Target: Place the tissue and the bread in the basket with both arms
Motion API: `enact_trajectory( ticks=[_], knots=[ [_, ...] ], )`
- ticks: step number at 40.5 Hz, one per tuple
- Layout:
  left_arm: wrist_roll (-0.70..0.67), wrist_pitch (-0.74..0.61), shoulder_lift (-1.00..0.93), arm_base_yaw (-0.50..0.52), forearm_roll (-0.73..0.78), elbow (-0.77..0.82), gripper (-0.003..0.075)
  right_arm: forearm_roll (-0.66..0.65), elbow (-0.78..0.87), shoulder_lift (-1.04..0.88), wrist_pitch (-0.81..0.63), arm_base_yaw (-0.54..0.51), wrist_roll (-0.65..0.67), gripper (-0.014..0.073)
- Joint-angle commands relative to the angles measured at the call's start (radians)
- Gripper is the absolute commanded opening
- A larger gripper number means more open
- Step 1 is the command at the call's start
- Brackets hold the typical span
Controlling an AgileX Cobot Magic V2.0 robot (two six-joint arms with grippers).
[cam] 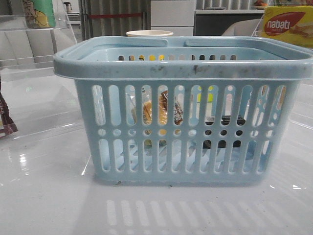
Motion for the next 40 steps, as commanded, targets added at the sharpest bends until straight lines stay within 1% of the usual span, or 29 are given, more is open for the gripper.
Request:
enact_trajectory(
  ticks=[1, 5, 9, 12, 40],
  knots=[
    [-0.008, -0.084, -0.016, -0.002, -0.01, 0.005, 0.0093, -0.006, -0.005, -0.019, -0.111, -0.006, -0.003, 0.0028],
    [-0.008, -0.084, -0.016, -0.002, -0.01, 0.005, 0.0093, -0.012, -0.005, -0.019, -0.139, -0.005, 0.014, 0.0028],
    [-0.008, -0.084, -0.016, -0.002, -0.01, 0.005, 0.0093, -0.071, -0.005, -0.019, -0.155, -0.005, 0.092, 0.0028],
    [-0.008, -0.084, -0.016, -0.002, -0.01, 0.005, 0.0093, -0.087, -0.005, -0.019, -0.155, -0.005, 0.13, 0.0028],
    [-0.008, -0.084, -0.016, -0.002, -0.01, 0.005, 0.0093, -0.087, -0.005, -0.019, -0.155, -0.005, 0.13, 0.0028]
  ],
)
